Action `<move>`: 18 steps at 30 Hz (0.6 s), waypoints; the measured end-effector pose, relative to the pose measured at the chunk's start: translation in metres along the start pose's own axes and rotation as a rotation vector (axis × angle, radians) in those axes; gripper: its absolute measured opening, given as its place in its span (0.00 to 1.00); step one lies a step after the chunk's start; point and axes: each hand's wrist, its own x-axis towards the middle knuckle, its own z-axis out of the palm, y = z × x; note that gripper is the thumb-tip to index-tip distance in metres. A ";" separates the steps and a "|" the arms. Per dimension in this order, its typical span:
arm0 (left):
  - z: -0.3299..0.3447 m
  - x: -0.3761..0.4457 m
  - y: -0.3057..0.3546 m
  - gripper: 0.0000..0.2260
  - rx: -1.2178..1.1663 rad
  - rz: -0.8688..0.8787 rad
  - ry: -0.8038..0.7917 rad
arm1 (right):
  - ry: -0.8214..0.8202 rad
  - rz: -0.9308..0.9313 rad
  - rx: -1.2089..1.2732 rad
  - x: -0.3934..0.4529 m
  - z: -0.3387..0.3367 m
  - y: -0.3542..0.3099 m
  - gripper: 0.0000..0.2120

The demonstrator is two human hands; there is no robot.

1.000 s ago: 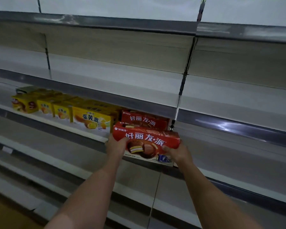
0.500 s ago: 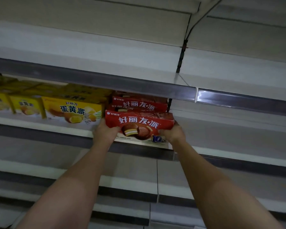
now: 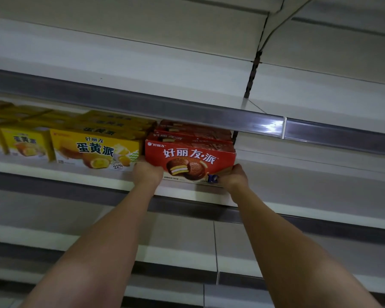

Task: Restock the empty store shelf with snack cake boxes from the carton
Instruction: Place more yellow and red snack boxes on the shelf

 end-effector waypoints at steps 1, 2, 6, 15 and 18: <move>0.004 0.003 0.001 0.23 -0.028 0.014 -0.025 | 0.008 0.013 0.014 0.003 0.002 0.000 0.19; 0.007 0.004 0.002 0.27 -0.060 0.029 -0.050 | 0.017 0.027 0.007 0.007 0.004 0.000 0.19; 0.018 0.010 0.002 0.28 -0.115 0.002 -0.081 | 0.057 0.037 -0.022 0.020 0.014 -0.003 0.21; 0.024 0.024 0.001 0.28 -0.086 -0.026 -0.057 | 0.076 0.054 -0.039 0.025 0.026 -0.008 0.31; 0.023 0.023 -0.001 0.28 -0.098 -0.030 -0.084 | 0.029 0.042 -0.084 0.017 0.018 -0.011 0.27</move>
